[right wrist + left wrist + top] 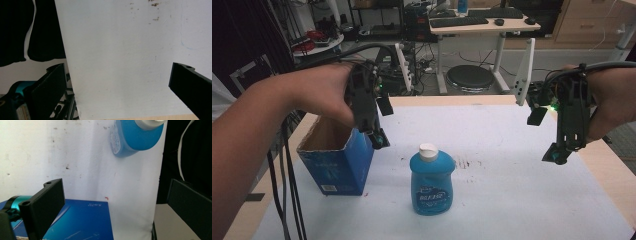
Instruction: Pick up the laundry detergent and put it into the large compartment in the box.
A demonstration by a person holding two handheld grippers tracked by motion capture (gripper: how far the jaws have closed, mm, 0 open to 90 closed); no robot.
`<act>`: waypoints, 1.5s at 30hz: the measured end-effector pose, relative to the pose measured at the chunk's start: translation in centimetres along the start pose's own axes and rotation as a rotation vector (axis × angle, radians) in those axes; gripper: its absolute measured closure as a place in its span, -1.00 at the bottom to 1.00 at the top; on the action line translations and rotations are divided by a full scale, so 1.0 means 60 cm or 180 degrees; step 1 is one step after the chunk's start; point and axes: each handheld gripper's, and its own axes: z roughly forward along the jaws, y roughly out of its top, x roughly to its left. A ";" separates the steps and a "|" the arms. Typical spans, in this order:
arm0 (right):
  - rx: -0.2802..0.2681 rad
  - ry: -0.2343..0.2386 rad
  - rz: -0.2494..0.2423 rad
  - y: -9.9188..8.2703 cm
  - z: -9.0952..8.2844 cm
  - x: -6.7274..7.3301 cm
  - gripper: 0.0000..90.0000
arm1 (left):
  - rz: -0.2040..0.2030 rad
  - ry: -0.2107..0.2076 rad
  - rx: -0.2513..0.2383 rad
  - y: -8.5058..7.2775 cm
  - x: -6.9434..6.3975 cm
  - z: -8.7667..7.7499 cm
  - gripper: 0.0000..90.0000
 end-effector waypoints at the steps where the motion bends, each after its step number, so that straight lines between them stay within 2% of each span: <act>1: -0.0002 -0.0012 -0.0003 0.000 0.000 0.001 -0.98 | 0.0000 0.0014 -0.0021 0.000 -0.002 0.000 -0.96; 8: 0.0006 -0.0022 0.0012 -0.002 -0.002 0.004 -0.98 | 0.0069 0.0043 -0.0119 0.012 -0.015 0.010 -0.96; 27: -0.0012 -0.0036 0.0008 -0.005 -0.001 0.003 -0.98 | 0.0214 -0.0005 -0.0138 0.053 -0.039 0.045 -0.96; 40: -0.0003 -0.0032 0.0029 -0.008 0.002 0.001 -0.98 | 0.0263 -0.0043 -0.0074 0.082 -0.048 0.076 -0.96; 45: -0.0052 -0.0042 0.0064 -0.010 -0.001 0.001 -0.98 | 0.0312 -0.0035 0.0047 0.093 -0.053 0.093 -0.96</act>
